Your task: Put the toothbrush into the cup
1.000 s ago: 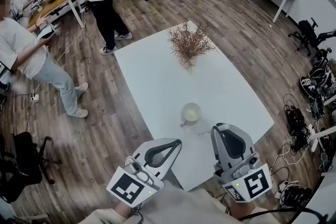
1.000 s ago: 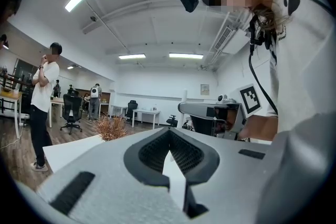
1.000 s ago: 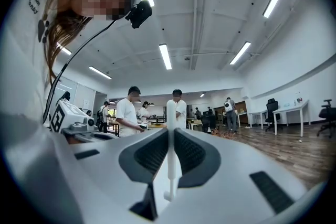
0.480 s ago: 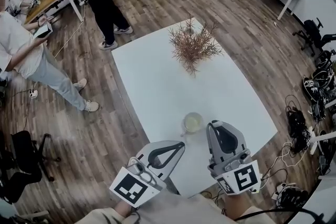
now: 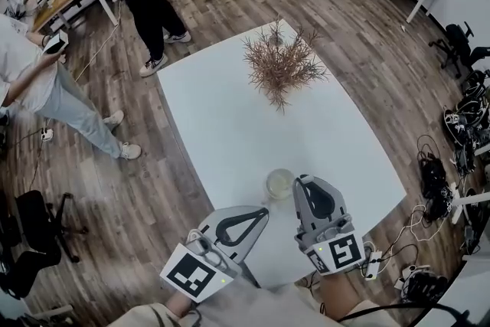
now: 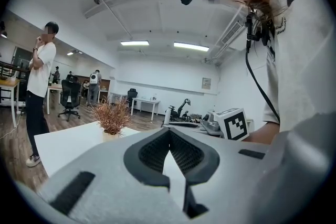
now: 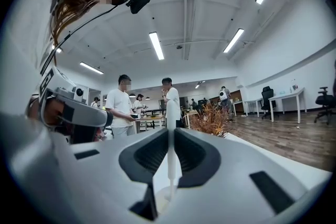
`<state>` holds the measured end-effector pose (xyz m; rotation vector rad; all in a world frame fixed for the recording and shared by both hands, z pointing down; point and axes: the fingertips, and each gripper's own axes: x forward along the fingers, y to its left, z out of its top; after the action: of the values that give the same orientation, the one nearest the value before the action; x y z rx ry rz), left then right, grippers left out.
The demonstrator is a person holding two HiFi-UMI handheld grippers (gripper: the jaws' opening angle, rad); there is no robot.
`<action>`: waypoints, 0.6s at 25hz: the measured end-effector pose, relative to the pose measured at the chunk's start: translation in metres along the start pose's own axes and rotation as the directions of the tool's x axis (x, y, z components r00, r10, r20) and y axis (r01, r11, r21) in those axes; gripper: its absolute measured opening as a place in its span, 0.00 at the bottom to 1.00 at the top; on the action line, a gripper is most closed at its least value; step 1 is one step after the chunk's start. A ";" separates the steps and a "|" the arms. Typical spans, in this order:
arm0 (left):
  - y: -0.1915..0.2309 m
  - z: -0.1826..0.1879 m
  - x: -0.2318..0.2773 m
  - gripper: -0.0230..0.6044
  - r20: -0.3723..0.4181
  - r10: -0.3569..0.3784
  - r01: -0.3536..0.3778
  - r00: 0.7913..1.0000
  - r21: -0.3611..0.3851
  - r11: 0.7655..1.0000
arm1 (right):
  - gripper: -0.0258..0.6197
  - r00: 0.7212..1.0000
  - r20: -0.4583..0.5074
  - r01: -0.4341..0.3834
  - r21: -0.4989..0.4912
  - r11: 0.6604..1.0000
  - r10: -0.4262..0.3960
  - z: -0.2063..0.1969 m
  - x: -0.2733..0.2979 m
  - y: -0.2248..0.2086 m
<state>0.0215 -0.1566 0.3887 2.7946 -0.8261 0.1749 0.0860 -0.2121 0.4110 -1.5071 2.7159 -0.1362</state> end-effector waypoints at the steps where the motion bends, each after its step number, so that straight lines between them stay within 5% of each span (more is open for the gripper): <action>1: 0.001 -0.001 0.002 0.05 -0.003 -0.003 0.003 1.000 0.000 1.000 | 0.11 1.000 -0.001 0.000 0.002 1.000 0.000 -0.004 0.002 -0.001; 15: 0.013 -0.008 0.009 0.05 -0.021 -0.007 0.006 1.000 -0.037 0.999 | 0.11 0.995 -0.102 0.018 0.045 0.999 -0.013 -0.067 0.023 -0.013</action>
<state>0.0212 -0.1693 0.4004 2.7565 -0.8070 0.1854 0.0805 -0.2343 0.4791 -1.5506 2.7580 -0.2808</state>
